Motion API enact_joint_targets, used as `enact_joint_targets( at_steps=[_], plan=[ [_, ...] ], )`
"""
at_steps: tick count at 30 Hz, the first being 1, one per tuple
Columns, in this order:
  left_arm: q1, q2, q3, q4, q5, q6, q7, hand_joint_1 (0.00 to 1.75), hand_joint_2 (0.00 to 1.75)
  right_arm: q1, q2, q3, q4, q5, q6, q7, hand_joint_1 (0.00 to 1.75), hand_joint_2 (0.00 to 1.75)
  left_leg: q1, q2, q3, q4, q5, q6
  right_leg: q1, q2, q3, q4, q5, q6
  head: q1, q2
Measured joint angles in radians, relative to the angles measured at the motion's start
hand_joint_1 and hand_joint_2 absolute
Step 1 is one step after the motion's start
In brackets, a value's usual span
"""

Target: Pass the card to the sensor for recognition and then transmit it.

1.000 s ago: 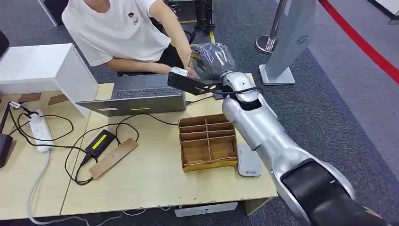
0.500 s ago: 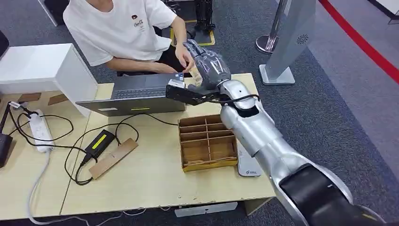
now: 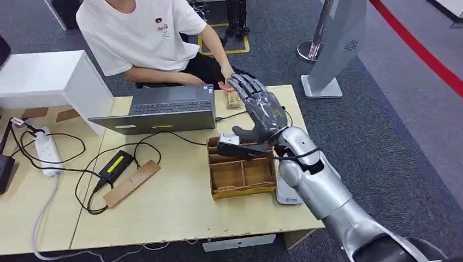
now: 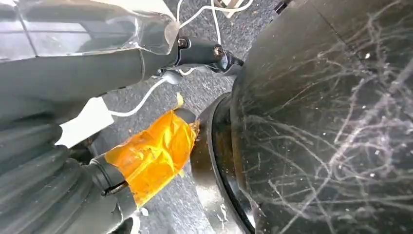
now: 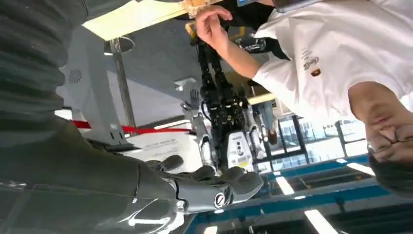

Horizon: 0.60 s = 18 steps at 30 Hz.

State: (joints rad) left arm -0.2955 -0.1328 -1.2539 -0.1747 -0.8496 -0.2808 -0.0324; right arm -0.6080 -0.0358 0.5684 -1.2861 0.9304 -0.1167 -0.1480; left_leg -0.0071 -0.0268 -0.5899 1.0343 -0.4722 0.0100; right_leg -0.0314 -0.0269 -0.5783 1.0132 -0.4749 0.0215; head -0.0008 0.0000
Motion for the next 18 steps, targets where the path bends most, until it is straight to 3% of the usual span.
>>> enact_joint_targets(
  at_steps=[18],
  plan=[
    [0.021,0.01,0.05,0.0,0.033,0.025,0.031,0.0,1.75,0.263,-0.193,-0.016,-0.285,0.026,-0.041,-0.034,0.0,1.75,0.0,0.001,0.0,0.0,0.0,0.0,0.0,0.001,0.0,0.0,0.0,0.0,0.0,0.0]
  ],
)
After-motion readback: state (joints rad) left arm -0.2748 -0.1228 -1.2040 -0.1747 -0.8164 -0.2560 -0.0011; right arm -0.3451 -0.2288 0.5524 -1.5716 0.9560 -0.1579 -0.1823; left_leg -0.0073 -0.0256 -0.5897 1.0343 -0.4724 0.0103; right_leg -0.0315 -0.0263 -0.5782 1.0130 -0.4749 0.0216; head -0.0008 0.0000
